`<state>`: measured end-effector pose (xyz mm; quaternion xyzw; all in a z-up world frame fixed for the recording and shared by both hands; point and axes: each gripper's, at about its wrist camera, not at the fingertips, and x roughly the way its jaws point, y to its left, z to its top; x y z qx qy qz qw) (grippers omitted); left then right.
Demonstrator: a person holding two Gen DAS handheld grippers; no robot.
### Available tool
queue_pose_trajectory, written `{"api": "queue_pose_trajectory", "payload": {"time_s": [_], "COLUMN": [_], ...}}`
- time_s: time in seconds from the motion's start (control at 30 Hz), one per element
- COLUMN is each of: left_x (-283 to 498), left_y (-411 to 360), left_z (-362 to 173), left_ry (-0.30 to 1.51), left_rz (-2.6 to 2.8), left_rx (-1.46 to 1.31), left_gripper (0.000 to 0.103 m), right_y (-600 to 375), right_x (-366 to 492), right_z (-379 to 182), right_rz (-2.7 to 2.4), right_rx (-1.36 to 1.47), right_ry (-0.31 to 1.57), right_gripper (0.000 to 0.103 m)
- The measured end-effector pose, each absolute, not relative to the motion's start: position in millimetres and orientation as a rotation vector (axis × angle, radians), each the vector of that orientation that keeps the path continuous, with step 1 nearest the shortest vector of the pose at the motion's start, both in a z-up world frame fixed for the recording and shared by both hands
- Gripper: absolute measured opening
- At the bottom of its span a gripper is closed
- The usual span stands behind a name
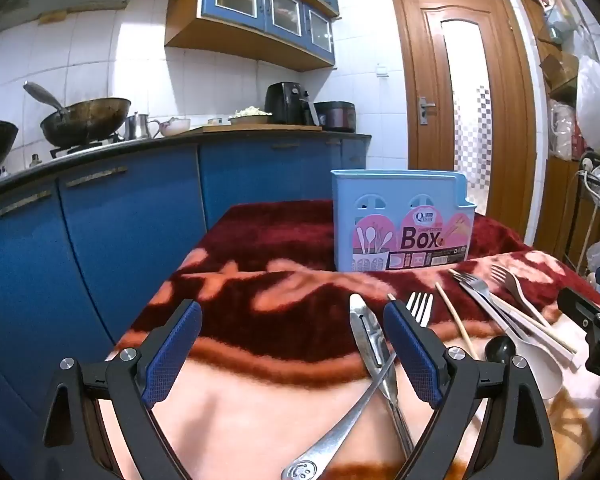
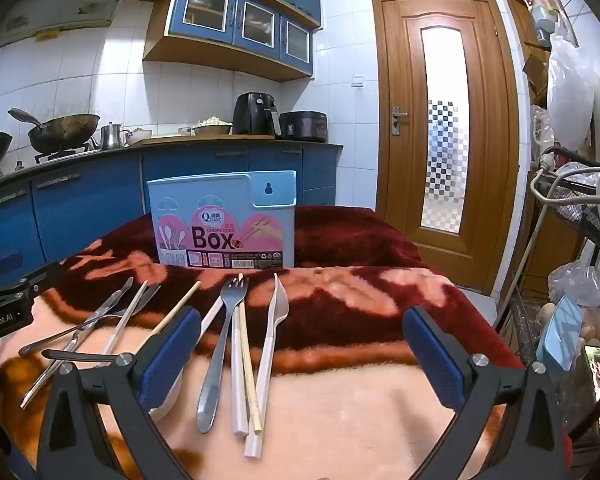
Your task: Organize utensils
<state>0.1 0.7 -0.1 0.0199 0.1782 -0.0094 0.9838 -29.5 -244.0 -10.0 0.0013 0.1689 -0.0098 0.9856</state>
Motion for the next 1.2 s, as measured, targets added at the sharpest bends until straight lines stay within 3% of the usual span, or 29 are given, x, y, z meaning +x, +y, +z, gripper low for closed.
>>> {"api": "queue_pose_trajectory", "payload": {"time_s": [1.2], "left_x": [-0.3], "left_y": [0.7], "left_z": [0.0], "left_ry": [0.357], "left_rz": [-0.018], "left_rx": [0.042], "left_gripper": [0.093], "right_y": [-244.5], "right_x": [-29.2], "right_z": [-9.8], "right_rz": [-0.020], "right_rx": [0.004], "right_ry": [0.340], "right_gripper": [0.103]}}
